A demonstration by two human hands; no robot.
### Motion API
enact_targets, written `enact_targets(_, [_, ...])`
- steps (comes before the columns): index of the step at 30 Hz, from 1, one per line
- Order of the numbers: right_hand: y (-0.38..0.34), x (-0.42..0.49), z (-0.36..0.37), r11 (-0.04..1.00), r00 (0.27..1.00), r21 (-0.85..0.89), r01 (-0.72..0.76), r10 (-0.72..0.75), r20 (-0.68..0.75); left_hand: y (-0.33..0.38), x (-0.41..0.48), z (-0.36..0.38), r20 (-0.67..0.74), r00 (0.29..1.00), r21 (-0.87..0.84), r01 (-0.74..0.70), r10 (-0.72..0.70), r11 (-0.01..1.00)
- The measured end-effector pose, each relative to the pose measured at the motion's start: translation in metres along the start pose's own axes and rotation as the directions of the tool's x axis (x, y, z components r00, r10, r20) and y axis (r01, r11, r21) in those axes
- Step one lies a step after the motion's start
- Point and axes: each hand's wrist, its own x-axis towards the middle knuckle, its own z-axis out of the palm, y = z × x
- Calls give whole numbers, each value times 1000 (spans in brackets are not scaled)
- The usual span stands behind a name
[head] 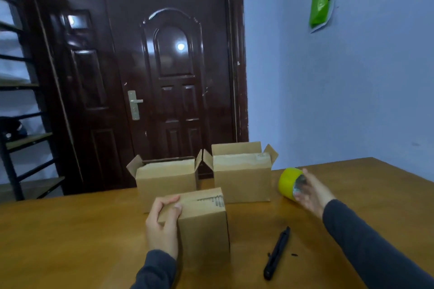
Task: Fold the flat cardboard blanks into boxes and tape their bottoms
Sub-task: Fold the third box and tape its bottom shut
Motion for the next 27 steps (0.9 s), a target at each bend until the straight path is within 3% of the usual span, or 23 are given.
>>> enact_targets(3, [8,7,7,998,988,56,-28,19,153,-3,2,1,14,1000,2,3,-3,1000])
enact_targets(7, [9,6,16,997,995,74,16,-23,101,-2,3,1,23,1000,7,2,-3,1000])
enact_targets(9, [10,-5,12,994,994,23,103,-103,38,-3,3,2,21,1000,11,-2,2,1000])
enact_targets(12, [4,-34,7,919,943,-233,320,-331,-12,-2,2,3,14,1000,20,-6,6,1000])
enact_targets(16, [-11,-78,18,796,865,-337,502,-463,193,-3,1,3,12,999,1,-30,29,1000])
enact_targets(20, [-19,-106,54,740,800,-363,566,-389,456,-1,-1,3,16,1000,-12,-17,17,1000])
enact_targets(23, [-11,-114,90,710,764,-390,587,-326,556,3,-2,2,22,1000,-24,9,-8,1000])
enact_targets(27, [-1,-128,133,886,726,-179,428,-219,652,2,-1,0,20,1000,-10,6,-6,1000])
